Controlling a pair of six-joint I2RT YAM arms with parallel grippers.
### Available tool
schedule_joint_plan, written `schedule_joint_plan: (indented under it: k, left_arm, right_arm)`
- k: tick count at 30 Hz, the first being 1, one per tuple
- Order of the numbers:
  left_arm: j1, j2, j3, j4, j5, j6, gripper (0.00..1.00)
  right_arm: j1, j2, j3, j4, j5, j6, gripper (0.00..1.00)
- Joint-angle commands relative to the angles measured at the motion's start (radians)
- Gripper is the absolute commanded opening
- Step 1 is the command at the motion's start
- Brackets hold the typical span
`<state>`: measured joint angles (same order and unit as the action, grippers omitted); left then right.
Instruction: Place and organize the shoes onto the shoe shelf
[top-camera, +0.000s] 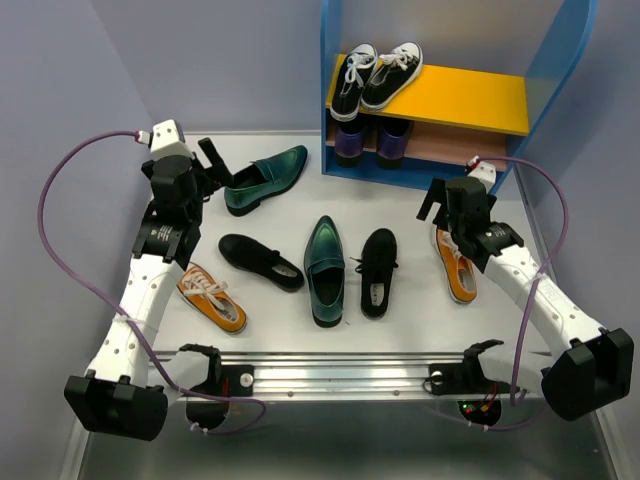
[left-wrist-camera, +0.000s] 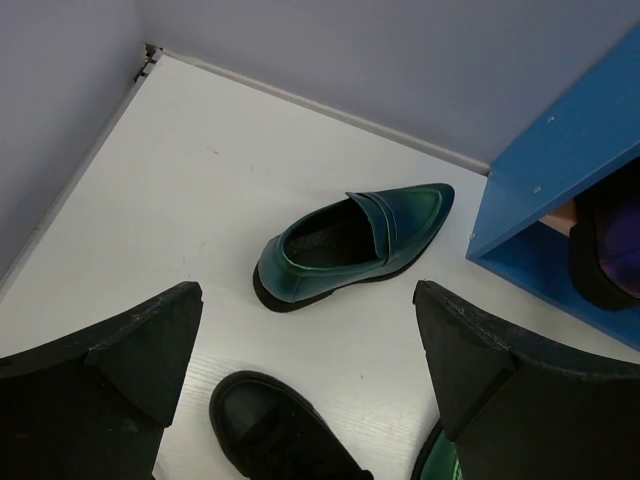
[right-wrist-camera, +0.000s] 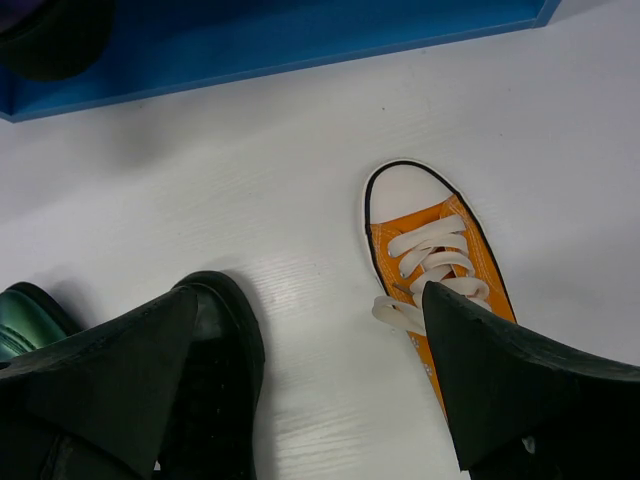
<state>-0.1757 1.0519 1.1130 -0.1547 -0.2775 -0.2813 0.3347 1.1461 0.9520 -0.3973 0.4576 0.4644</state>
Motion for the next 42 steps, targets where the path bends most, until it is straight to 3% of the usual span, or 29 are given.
schedule_joint_plan:
  k: [1,13,21,25,31,42]
  left_arm:
    - [-0.002,0.003,0.019,0.021,0.017,0.011,0.99]
    - [-0.004,0.025,0.036,0.0,0.014,-0.047,0.99]
    - [-0.002,0.002,0.008,0.018,-0.014,-0.059,0.99]
    - [-0.002,0.054,0.053,-0.046,0.03,-0.053,0.99]
    - [-0.002,0.066,0.061,-0.043,0.05,-0.038,0.99]
    - [-0.002,0.069,0.042,-0.034,0.081,-0.033,0.99]
  right_arm:
    - [-0.002,-0.019,-0.001,0.011,0.032,-0.009,1.0]
    - [-0.002,-0.013,0.013,-0.055,0.01,-0.004,1.0]
    - [-0.002,-0.017,-0.002,-0.262,-0.026,0.178,1.0]
    - [-0.002,-0.016,-0.019,-0.362,0.009,0.272,1.0]
    - [-0.002,-0.04,-0.044,-0.461,0.044,0.374,0.94]
    - [-0.013,0.024,-0.064,-0.468,0.007,0.356,0.95]
